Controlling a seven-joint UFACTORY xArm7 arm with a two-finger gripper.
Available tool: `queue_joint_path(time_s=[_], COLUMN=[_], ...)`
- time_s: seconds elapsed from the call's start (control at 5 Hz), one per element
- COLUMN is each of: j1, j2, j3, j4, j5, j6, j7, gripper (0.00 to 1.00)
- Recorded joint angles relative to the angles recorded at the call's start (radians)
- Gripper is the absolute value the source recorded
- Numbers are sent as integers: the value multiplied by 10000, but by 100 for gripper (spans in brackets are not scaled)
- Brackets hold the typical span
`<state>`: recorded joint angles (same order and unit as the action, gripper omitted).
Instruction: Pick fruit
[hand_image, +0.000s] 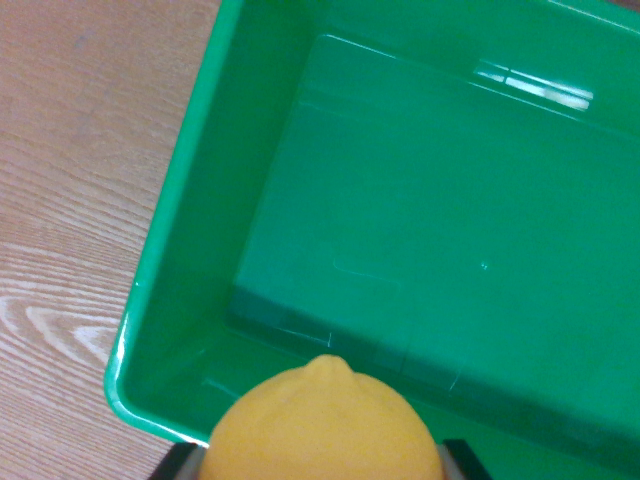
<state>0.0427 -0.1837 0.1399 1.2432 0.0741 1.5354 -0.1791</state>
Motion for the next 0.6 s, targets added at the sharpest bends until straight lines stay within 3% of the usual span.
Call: queue_joint_path(time_s=[0.6], j1=[-2], j2=[-43], j3=[-1], j4=[60], j5=[4], j6=[103], j7=[0], gripper=[100])
